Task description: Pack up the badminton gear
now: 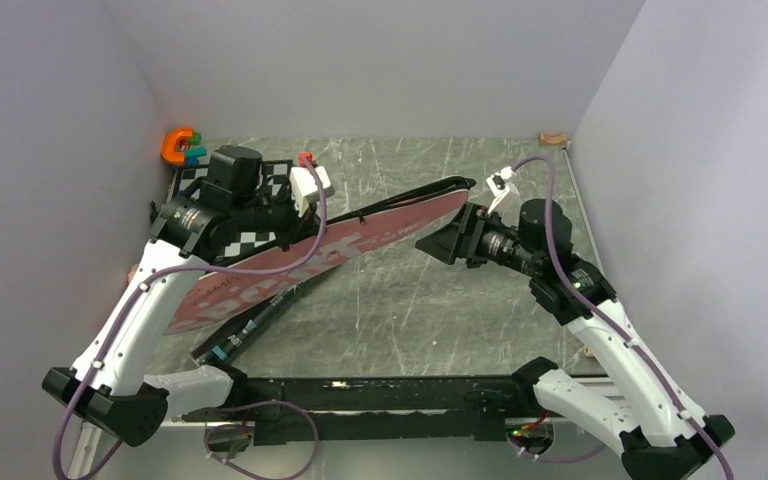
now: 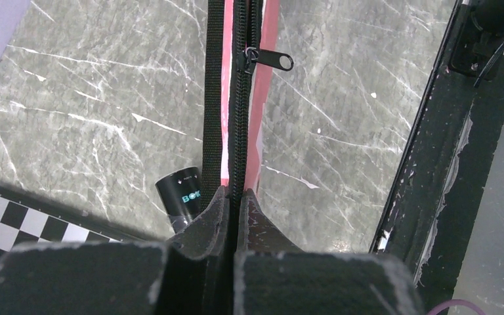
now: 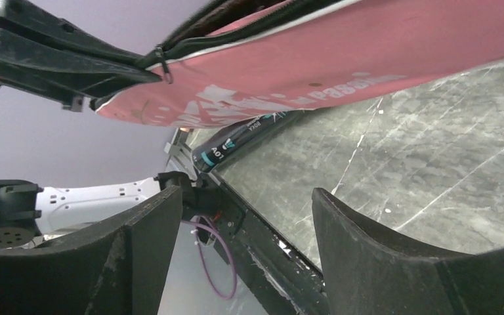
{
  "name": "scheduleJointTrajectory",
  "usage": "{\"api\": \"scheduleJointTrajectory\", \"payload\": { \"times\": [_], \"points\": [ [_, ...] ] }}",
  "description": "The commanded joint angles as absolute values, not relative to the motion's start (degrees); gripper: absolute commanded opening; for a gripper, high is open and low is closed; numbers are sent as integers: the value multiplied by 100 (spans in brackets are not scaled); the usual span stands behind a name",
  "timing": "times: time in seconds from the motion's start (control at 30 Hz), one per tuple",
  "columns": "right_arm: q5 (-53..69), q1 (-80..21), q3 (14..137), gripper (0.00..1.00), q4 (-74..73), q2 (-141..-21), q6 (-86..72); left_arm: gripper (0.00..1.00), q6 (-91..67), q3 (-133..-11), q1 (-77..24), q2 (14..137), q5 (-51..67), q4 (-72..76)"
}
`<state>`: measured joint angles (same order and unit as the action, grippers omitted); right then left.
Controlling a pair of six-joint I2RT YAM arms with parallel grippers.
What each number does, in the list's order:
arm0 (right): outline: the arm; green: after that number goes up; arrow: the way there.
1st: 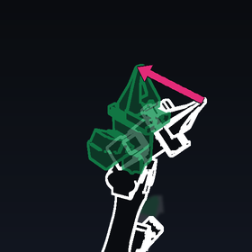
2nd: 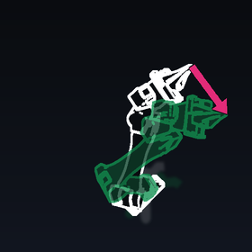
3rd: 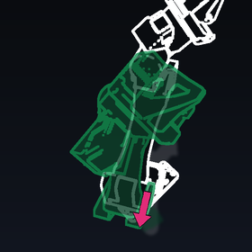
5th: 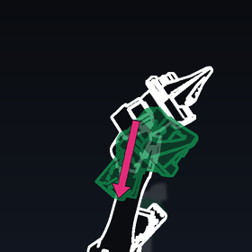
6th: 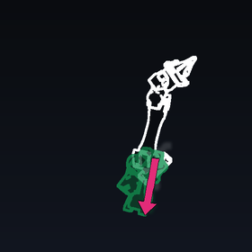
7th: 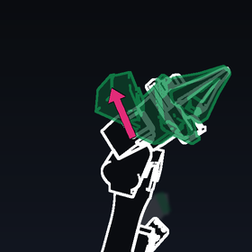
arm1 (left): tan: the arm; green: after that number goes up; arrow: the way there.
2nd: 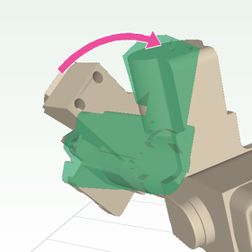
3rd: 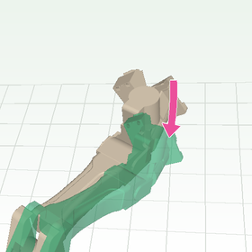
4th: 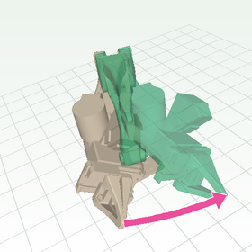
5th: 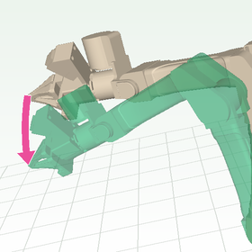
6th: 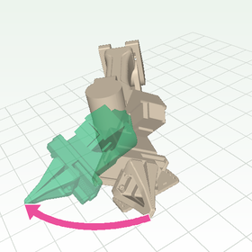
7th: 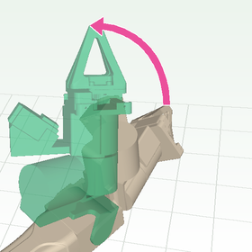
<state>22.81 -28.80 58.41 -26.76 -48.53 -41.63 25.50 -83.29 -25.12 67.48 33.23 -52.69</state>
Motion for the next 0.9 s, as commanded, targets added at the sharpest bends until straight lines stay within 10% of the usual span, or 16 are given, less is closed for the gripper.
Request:
{"api": "scheduleJointTrajectory", "payload": {
  "times": [0.0, 0.87],
  "points": [
    [2518, -2985, 5391, 76, -1163, -5023, -4262, 0, 2356, -8675, -2457, 6615, 3767, -4785],
    [2029, -4208, 5112, 83, 1946, -6312, -4238, 0, 2700, -8760, -2381, 6638, 4938, -5252]
  ]
}}
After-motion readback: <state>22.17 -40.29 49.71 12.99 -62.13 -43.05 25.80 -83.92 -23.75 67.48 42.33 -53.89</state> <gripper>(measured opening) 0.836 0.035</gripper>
